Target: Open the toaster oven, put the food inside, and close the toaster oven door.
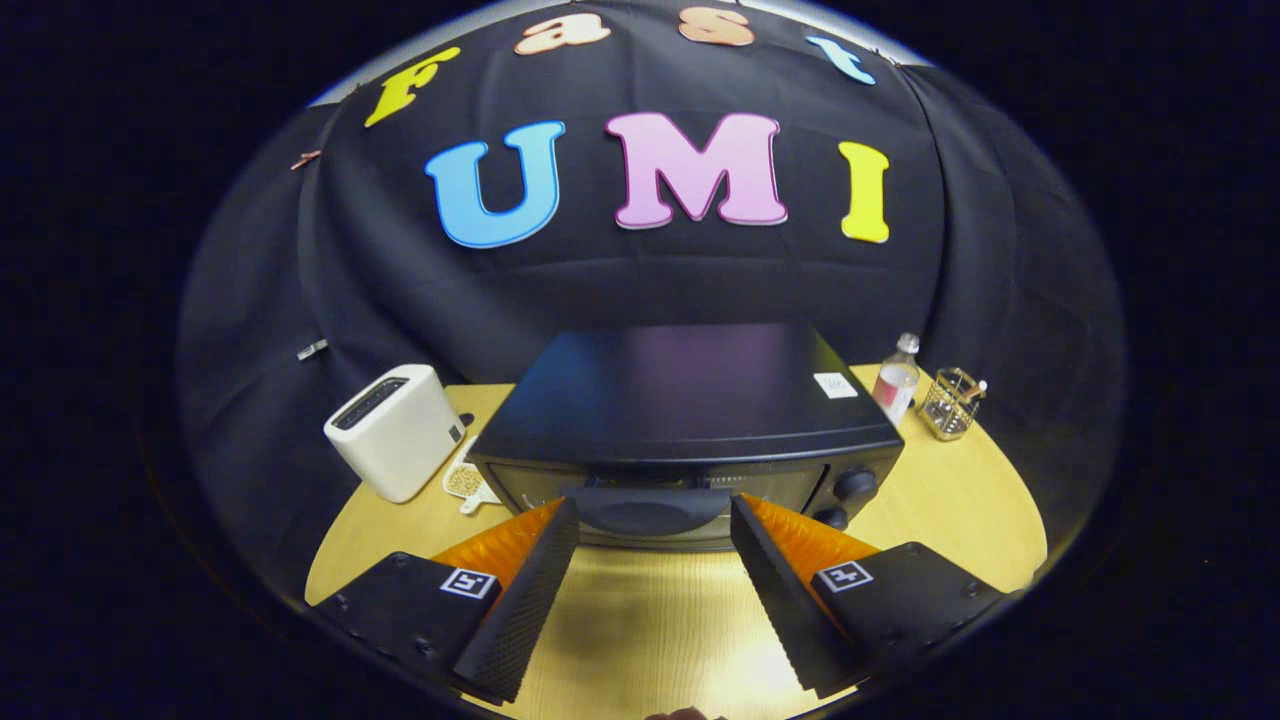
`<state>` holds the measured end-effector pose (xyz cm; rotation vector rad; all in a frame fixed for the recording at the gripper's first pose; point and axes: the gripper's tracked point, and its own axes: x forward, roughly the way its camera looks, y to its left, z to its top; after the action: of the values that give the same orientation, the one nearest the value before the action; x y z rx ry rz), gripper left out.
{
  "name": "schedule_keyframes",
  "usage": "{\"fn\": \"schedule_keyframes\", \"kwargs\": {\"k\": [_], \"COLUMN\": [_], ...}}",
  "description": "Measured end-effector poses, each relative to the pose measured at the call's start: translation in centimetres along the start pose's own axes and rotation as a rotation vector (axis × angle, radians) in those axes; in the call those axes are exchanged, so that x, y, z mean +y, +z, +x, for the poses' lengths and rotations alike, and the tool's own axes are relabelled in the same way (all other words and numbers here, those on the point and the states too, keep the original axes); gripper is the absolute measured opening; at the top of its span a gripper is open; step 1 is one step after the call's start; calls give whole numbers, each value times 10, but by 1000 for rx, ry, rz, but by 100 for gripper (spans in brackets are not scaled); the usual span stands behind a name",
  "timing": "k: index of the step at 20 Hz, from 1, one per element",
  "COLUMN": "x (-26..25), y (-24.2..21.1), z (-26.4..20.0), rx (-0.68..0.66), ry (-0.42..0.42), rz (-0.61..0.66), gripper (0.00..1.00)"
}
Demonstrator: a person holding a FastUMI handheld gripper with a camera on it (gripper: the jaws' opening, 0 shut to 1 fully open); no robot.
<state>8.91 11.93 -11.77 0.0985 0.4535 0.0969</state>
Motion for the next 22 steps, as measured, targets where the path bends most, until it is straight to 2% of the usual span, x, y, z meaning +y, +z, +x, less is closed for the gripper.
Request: {"fn": "schedule_keyframes", "kwargs": {"k": [5, 9, 14, 18, 22], "x": [-23, -58, -91, -109, -112], "y": [45, 76, 71, 64, 72], "z": [-56, -110, -156, -165, -161], "rx": [-177, -289, -315, -305, -313], "ry": [-37, -112, -166, -204, -205], "rz": [-102, -121, -22, 11, 46], "gripper": [100, 98, 99, 99, 98]}}
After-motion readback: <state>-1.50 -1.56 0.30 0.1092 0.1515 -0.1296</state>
